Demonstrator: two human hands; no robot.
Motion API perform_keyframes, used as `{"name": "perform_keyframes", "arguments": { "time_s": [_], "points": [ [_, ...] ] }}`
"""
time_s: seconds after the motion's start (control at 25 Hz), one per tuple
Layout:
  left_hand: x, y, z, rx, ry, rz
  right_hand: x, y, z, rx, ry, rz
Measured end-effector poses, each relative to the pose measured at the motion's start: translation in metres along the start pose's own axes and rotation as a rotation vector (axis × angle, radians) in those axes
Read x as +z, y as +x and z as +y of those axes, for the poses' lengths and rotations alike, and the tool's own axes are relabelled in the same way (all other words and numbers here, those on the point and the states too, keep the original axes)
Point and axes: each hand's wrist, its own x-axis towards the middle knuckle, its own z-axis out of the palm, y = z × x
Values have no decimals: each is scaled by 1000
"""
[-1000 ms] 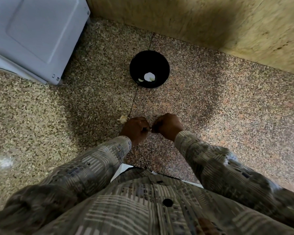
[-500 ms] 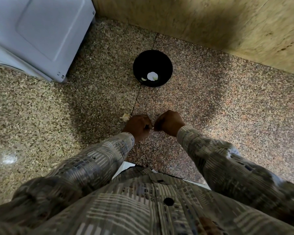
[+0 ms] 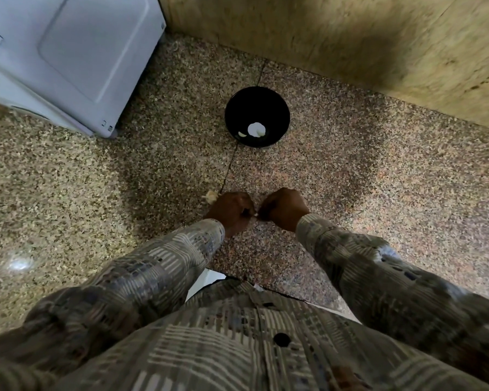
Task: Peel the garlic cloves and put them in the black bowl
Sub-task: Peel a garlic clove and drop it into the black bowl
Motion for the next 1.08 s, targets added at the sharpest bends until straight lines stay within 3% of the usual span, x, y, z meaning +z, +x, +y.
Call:
{"name": "perform_keyframes", "arguments": {
  "time_s": [0.2,0.4,0.48,0.6,0.68,0.8,0.84,0.88,1.0,1.08],
  "points": [
    [-2,1,1,-21,1,-30,3,-4,2,-55,-40,-1],
    [-12,9,3,-121,-30,-107,7,-11,3,58,170,105],
    [-20,9,12,-297,-130,-124,13,-22,3,84,388,185],
    [-30,4,43,-593,-550,76,6,-44,-1,155,990,181],
    [-35,-1,71,-786,-842,189,2,-51,1,-2,894,278],
    [-53,-5,107,-994,-1236,167,-14,-63,4,-417,420,513],
    [-58,-7,118,-956,-1197,189,-21,-65,6,-449,430,499],
    [-62,-10,128,-837,-1005,254,-32,-73,4,-389,573,423],
    [-81,-19,147,-164,-37,436,-64,-99,-7,-4,1310,-79],
    [-91,-20,156,47,166,459,-75,-113,-11,84,1475,-214]
  ]
}}
